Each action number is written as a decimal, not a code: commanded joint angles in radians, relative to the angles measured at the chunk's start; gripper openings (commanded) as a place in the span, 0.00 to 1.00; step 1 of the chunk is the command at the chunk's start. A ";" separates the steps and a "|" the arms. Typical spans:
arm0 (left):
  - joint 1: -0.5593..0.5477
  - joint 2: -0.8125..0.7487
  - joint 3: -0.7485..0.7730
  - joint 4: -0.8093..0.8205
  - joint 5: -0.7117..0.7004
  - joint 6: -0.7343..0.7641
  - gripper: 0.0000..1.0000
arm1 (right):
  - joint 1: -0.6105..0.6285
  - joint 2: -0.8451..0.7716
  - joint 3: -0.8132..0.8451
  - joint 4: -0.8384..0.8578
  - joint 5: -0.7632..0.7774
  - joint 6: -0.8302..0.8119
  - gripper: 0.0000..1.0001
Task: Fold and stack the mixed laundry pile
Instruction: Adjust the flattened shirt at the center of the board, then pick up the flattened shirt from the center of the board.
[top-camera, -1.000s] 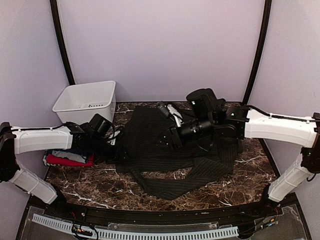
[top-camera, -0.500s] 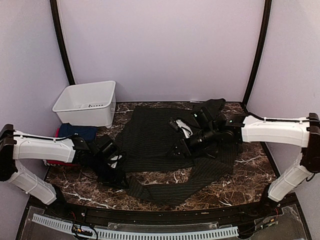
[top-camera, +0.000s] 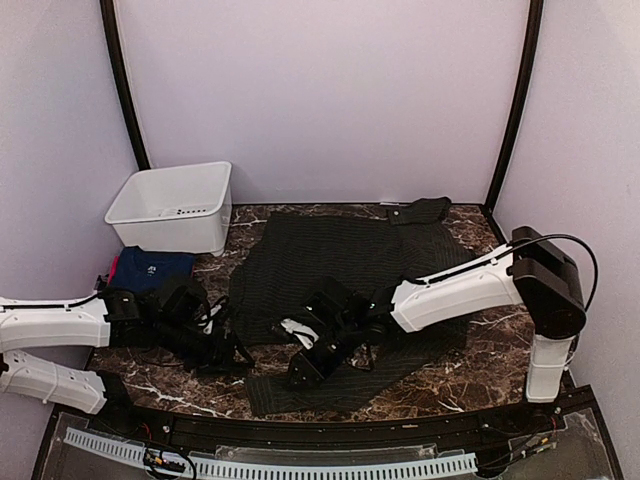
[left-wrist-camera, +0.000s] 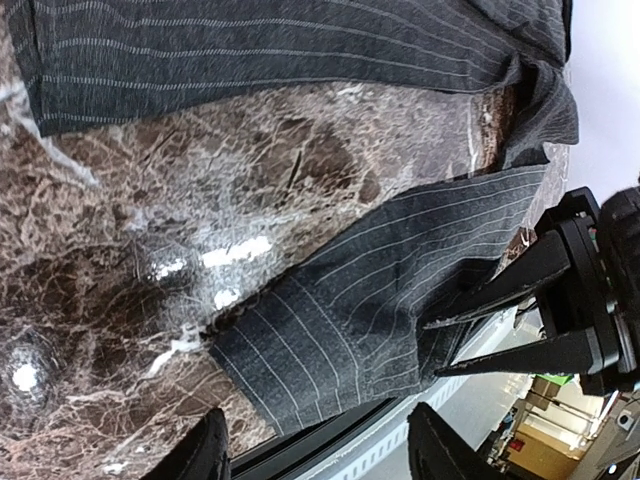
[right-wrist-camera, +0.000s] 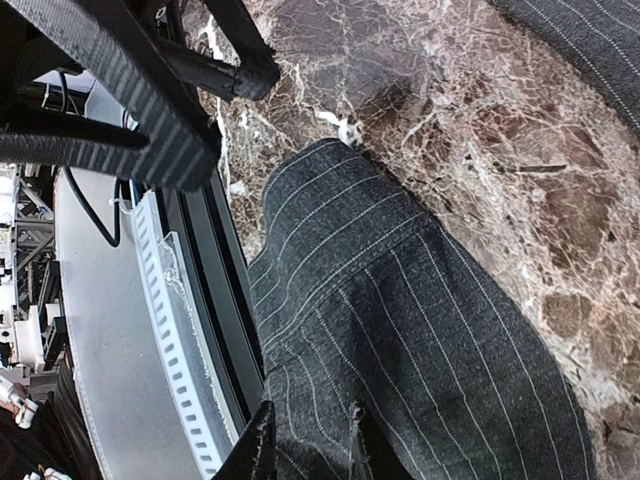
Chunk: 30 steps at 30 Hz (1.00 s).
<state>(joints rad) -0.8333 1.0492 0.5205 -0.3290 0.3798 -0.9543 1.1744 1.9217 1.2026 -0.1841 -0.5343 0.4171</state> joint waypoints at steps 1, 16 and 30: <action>0.001 0.059 -0.031 0.055 0.041 -0.041 0.60 | 0.008 0.019 0.033 0.067 -0.018 0.016 0.23; -0.064 0.291 -0.066 0.236 0.030 -0.092 0.44 | -0.137 -0.218 0.001 -0.089 0.113 -0.127 0.54; -0.096 0.129 0.455 -0.066 -0.152 0.805 0.00 | -0.249 -0.335 0.115 -0.202 0.012 -0.311 0.74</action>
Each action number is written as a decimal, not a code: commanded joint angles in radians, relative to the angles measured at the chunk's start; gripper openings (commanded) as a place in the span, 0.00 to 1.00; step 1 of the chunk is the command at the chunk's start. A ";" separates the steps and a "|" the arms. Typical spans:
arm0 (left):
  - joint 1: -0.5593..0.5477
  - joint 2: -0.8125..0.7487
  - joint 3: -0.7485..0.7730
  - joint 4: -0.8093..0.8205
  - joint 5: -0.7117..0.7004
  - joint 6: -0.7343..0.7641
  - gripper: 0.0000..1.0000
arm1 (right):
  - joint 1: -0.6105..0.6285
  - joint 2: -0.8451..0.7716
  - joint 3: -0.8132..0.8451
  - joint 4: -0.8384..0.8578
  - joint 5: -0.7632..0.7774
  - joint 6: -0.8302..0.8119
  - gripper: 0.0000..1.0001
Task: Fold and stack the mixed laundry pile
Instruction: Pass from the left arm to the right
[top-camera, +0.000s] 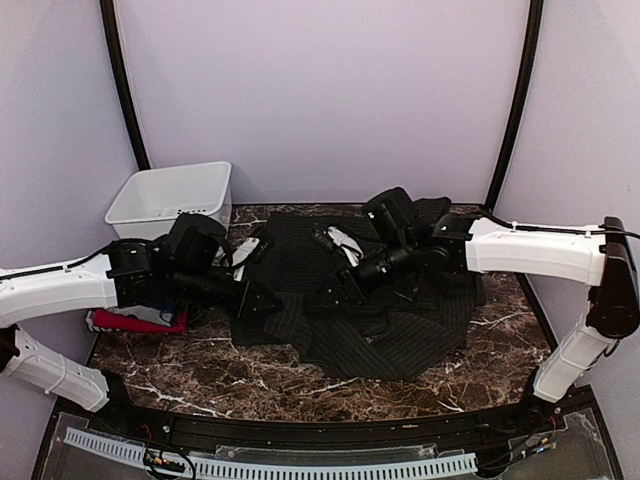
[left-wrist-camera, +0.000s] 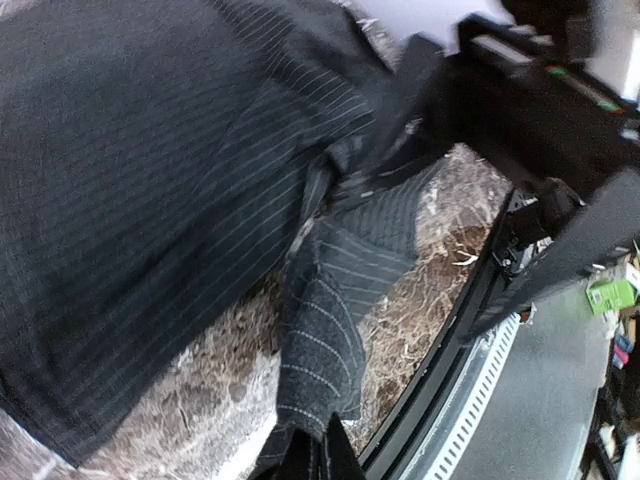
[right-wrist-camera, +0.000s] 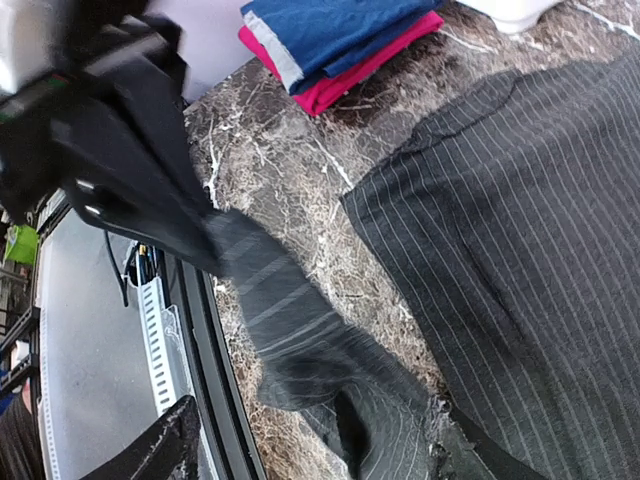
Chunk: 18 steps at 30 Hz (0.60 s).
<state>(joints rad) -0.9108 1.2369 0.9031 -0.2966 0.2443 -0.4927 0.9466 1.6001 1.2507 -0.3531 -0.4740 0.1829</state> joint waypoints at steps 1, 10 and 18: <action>-0.029 -0.062 0.083 -0.109 -0.015 0.376 0.00 | -0.029 -0.018 0.078 -0.040 -0.063 -0.093 0.75; -0.053 -0.132 0.207 -0.141 -0.008 0.663 0.00 | -0.037 0.005 0.173 -0.125 -0.289 -0.222 0.75; -0.053 -0.103 0.290 -0.160 -0.043 0.703 0.00 | 0.017 0.044 0.181 -0.106 -0.360 -0.216 0.57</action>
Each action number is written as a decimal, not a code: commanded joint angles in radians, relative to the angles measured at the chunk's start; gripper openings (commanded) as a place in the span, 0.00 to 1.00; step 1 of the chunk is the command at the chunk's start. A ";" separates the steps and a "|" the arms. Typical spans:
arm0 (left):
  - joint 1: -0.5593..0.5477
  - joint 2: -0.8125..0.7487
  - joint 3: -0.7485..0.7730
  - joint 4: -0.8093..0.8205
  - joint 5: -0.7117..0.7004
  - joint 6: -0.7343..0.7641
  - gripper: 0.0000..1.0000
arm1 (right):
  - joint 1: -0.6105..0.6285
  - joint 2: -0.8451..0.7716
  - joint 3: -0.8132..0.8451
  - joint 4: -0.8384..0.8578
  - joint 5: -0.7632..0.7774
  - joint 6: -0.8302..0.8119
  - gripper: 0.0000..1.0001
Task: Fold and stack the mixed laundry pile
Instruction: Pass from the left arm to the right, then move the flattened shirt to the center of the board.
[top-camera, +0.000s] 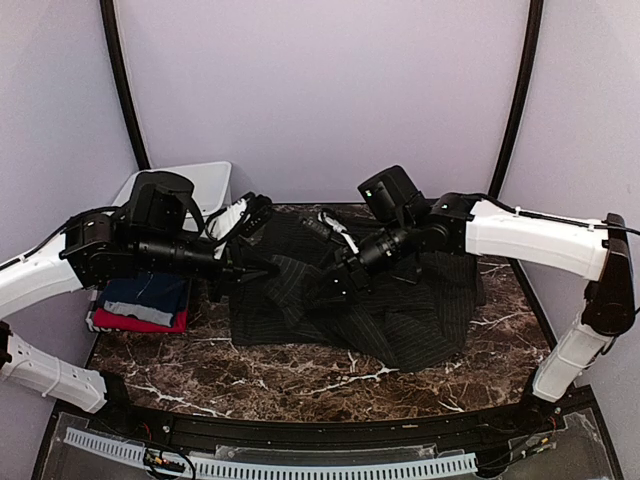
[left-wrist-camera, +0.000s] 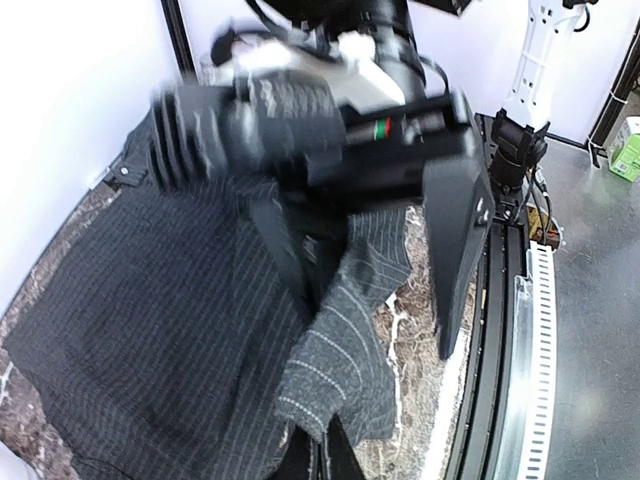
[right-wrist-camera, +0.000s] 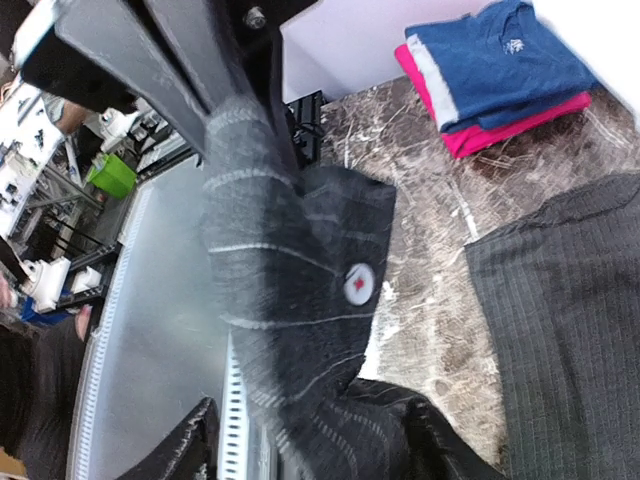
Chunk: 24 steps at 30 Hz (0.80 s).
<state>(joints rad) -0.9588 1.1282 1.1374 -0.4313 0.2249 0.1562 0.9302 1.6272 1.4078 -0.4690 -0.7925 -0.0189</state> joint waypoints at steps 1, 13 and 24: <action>-0.005 0.006 0.061 -0.020 -0.021 0.054 0.00 | 0.038 0.021 0.028 0.005 -0.024 -0.015 0.48; 0.329 -0.011 -0.008 -0.012 -0.125 -0.488 0.62 | 0.025 -0.349 -0.016 0.011 0.201 0.120 0.00; 0.379 0.213 -0.286 0.030 0.011 -0.779 0.44 | 0.021 -0.723 -0.076 -0.200 0.375 0.230 0.00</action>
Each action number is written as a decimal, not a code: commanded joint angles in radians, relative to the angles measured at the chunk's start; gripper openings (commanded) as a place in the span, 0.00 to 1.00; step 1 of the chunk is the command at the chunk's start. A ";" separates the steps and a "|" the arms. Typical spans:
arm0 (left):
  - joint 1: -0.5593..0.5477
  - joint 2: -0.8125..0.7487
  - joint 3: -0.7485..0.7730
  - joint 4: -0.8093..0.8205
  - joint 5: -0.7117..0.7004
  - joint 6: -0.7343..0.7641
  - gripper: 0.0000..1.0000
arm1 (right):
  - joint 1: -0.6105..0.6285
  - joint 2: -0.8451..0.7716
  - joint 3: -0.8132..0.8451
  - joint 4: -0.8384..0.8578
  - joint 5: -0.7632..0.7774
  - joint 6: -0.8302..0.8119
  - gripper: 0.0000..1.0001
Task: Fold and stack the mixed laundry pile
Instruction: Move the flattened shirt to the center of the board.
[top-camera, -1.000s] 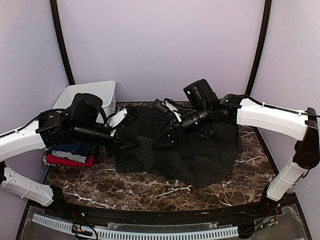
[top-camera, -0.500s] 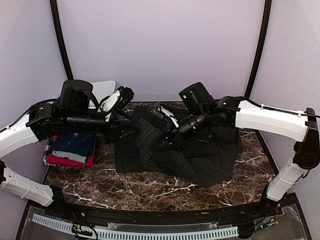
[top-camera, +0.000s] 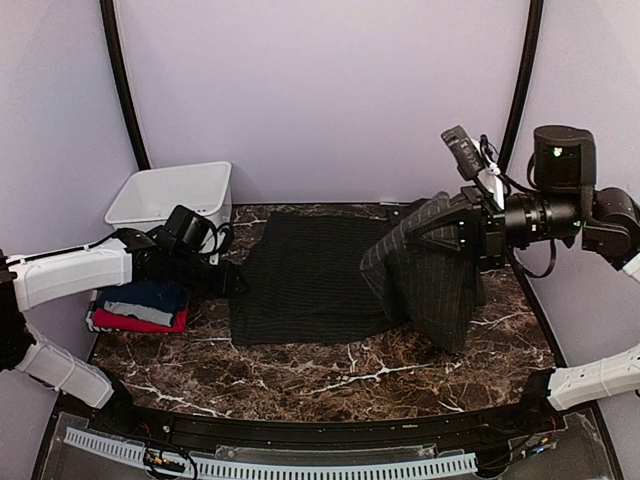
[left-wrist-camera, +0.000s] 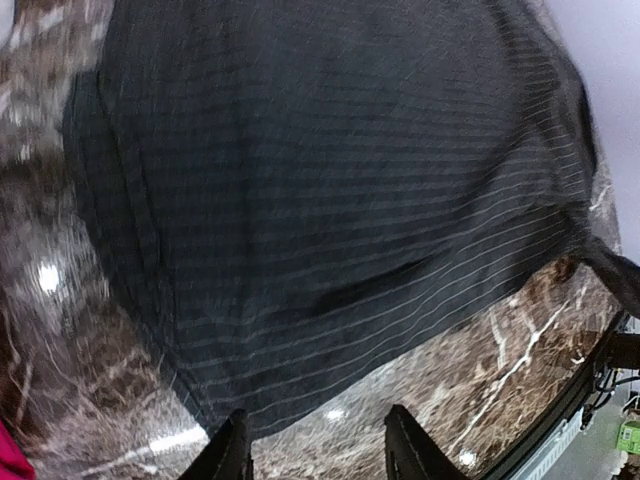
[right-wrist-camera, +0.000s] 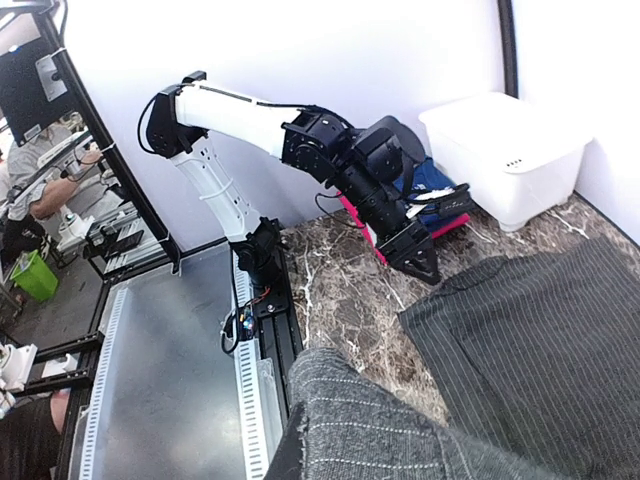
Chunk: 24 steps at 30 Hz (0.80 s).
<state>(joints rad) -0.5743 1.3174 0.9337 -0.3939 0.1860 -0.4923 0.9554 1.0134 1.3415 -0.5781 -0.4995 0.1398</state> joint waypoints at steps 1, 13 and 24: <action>-0.014 0.036 -0.115 -0.008 0.048 -0.145 0.43 | -0.004 -0.140 -0.004 -0.112 0.097 0.083 0.00; -0.099 0.162 -0.210 -0.021 -0.052 -0.314 0.48 | -0.004 -0.285 -0.017 -0.239 0.163 0.187 0.00; -0.101 0.216 -0.205 0.047 -0.066 -0.373 0.41 | -0.004 -0.299 -0.030 -0.249 0.166 0.203 0.00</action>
<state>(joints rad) -0.6716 1.4857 0.7322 -0.3683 0.1452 -0.8360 0.9546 0.7139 1.3121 -0.8490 -0.3359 0.3248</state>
